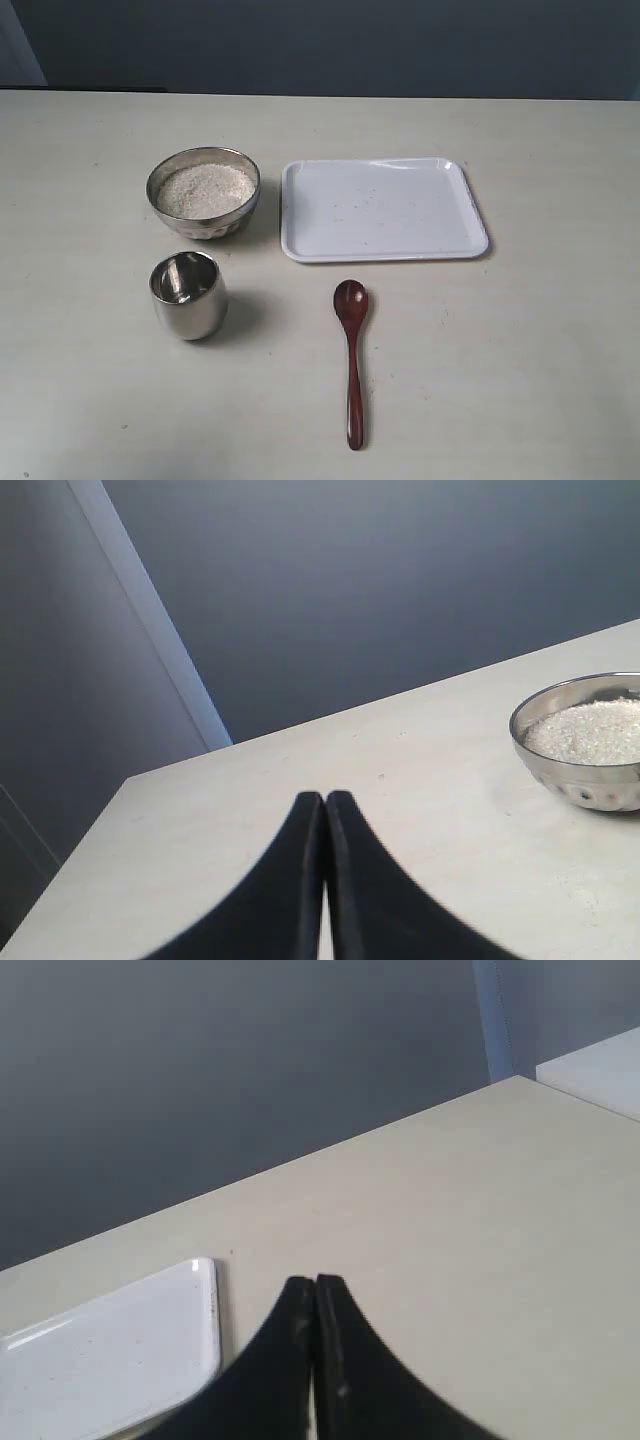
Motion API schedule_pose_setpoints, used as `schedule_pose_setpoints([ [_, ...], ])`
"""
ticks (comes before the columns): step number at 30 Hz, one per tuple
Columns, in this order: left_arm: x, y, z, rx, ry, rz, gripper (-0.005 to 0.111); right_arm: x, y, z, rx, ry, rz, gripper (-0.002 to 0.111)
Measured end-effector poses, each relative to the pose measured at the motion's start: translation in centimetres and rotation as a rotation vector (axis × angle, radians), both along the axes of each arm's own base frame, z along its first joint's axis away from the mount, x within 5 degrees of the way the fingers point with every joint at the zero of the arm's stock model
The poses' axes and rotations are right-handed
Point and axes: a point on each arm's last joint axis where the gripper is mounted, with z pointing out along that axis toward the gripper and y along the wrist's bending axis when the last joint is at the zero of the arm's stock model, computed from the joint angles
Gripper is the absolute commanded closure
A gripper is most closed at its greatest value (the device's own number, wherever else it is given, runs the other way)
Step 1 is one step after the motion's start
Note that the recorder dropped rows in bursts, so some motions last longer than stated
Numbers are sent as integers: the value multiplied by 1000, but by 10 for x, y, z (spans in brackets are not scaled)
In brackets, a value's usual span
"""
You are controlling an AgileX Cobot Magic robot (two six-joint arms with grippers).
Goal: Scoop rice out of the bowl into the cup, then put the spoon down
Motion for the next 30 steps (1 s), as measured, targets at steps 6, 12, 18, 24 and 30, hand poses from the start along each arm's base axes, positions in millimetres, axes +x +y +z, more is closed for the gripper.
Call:
schedule_pose_setpoints([
  [6, 0, 0, 0, 0, 0, 0, 106, 0, 0, 0, 0, 0, 0, 109],
  [12, 0, 0, 0, 0, 0, 0, 106, 0, 0, 0, 0, 0, 0, 109],
  [18, 0, 0, 0, 0, 0, 0, 106, 0, 0, 0, -12, -1, -1, 109],
  [24, 0, 0, 0, 0, 0, 0, 106, 1, 1, 5, 82, -56, 5, 109],
  [30, 0, 0, 0, 0, 0, 0, 106, 1, 4, 17, 299, -177, 28, 109],
])
